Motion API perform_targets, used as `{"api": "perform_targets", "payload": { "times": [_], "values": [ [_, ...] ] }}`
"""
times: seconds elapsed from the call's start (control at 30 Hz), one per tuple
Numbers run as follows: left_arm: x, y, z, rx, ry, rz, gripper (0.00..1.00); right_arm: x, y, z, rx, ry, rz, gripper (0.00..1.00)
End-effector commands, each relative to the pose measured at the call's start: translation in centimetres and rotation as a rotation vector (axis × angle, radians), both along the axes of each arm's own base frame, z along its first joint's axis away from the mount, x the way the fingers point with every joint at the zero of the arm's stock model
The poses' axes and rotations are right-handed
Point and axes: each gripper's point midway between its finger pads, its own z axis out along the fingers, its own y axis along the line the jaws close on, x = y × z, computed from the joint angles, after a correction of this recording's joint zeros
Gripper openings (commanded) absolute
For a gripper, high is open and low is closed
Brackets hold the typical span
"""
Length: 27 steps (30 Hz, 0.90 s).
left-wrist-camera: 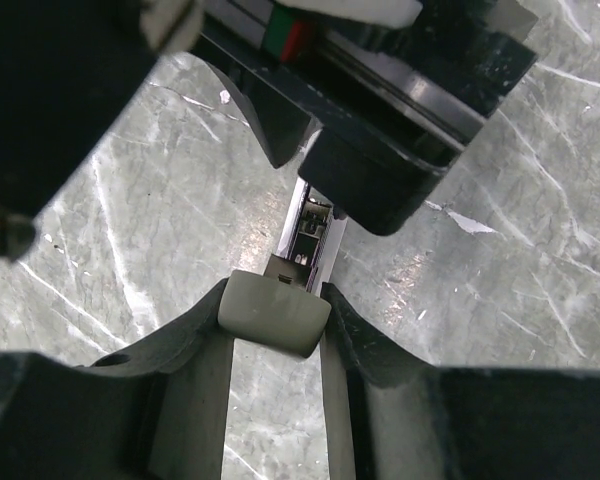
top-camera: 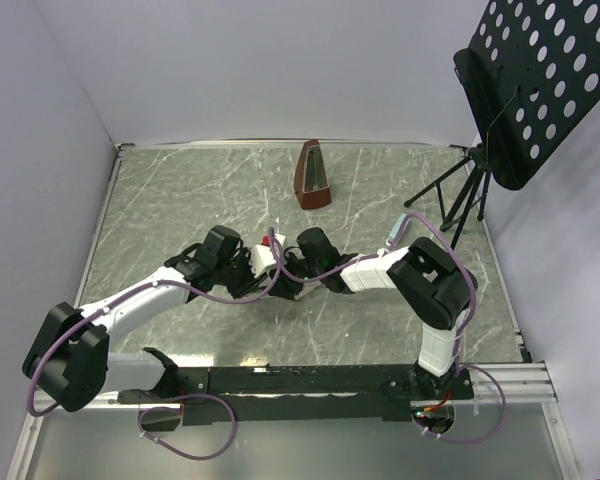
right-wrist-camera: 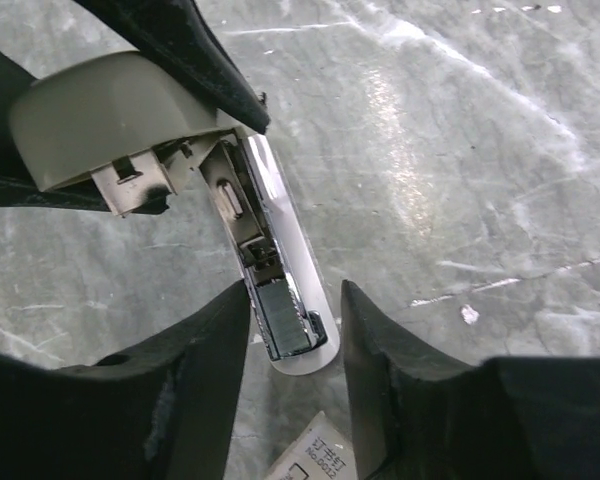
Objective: Load the staples into the stapler
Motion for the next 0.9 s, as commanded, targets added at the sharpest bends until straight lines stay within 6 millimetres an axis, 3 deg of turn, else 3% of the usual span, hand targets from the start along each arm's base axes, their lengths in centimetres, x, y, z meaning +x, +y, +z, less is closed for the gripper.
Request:
{"api": "perform_targets", "payload": {
  "times": [0.0,0.17,0.33,0.5,0.7,0.77,0.87],
  "values": [
    [0.2,0.1,-0.2,0.020,0.034,0.053,0.06,1.7,0.2,3.0,0.031,-0.183,0.003,0.51],
    [0.6,0.1,-0.6,0.033,0.050,0.078,0.05,1.9,-1.3,4.7,0.057,-0.180,-0.037,0.66],
    [0.9,-0.1,-1.0,0.051,0.065,0.105,0.05,2.1,-2.4,5.9,0.112,-0.144,-0.094,0.71],
    [1.5,0.1,-1.2,0.079,0.061,0.166,0.05,2.9,-3.1,6.2,0.154,-0.064,-0.158,0.72],
    [1.6,-0.1,-1.7,0.111,0.074,0.239,0.03,6.9,-6.9,6.5,0.222,-0.008,-0.420,0.71],
    [1.8,0.2,-1.9,0.129,0.070,0.275,0.02,6.9,-7.1,7.7,0.304,0.026,-0.417,0.71],
    [1.9,0.1,-2.1,0.132,0.081,0.324,0.01,7.3,-8.5,8.0,0.351,0.066,-0.459,0.71]
  ]
}}
